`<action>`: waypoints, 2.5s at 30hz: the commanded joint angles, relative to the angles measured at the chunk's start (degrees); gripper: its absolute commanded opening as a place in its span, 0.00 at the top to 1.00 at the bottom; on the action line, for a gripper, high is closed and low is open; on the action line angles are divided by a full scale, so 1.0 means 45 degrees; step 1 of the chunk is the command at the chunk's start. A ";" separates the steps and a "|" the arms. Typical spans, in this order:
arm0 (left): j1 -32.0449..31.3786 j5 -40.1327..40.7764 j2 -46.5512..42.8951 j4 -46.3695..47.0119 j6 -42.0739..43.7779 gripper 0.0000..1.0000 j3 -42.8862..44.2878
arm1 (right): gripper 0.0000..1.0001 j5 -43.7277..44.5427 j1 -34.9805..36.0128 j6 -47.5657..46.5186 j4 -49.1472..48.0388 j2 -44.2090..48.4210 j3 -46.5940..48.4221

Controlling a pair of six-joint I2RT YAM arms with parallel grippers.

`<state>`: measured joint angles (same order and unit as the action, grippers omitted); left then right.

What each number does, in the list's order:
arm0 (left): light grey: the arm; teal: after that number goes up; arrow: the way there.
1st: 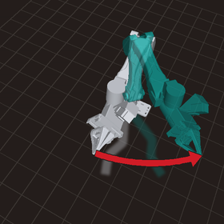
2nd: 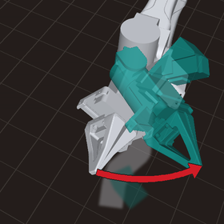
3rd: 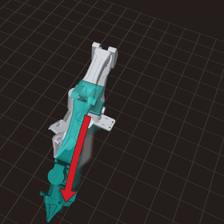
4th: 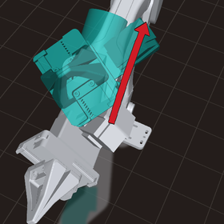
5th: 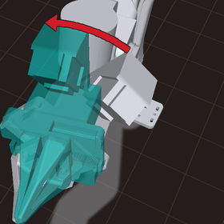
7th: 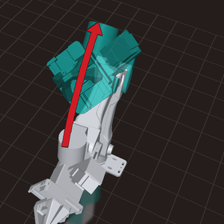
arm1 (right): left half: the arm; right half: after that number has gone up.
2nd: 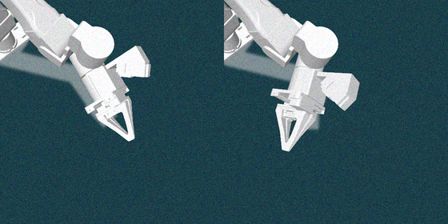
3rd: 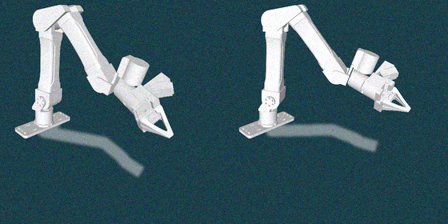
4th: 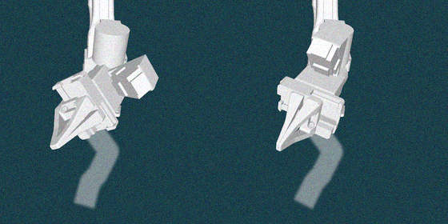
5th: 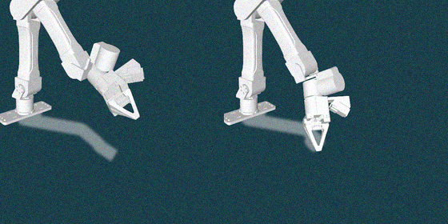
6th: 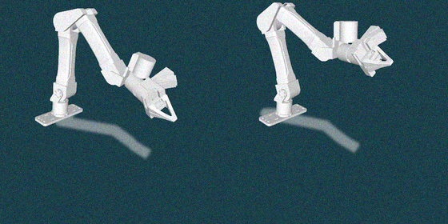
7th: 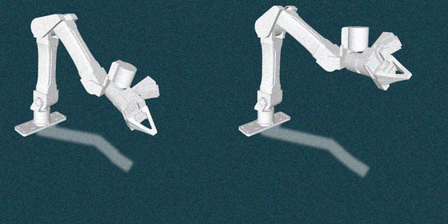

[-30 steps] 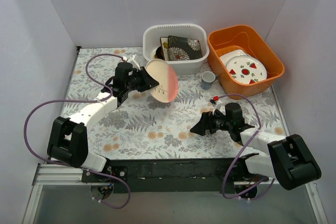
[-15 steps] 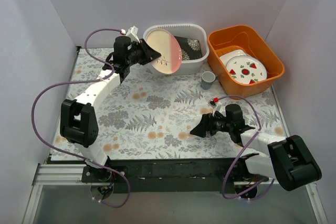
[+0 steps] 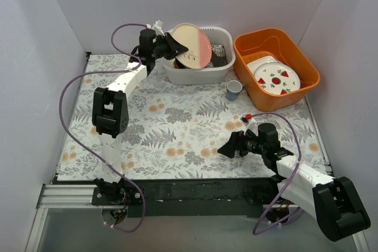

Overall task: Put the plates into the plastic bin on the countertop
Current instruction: Place the plate in the plastic bin, then reset both arms

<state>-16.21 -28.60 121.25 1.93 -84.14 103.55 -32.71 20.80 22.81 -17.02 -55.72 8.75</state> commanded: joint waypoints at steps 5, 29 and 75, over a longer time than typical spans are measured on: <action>0.0125 -0.1457 0.1704 0.2481 -0.1010 1.00 0.3432 | 0.02 0.0804 0.0027 0.0166 0.0910 0.0568 -0.0110; 0.0027 -0.0441 0.4969 0.0685 -0.0385 0.87 0.5993 | 0.02 -0.1032 0.0046 -0.0108 -0.1335 -0.3261 0.1063; 0.0105 0.4792 -0.7764 -0.0859 0.3737 0.02 -0.9668 | 0.02 0.2444 -0.0012 -0.1162 0.1984 -0.1036 0.4128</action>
<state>-16.16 -8.51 91.70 -3.88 -68.20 63.92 -25.19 20.75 18.70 -9.98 -62.11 24.08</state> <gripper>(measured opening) 0.981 0.982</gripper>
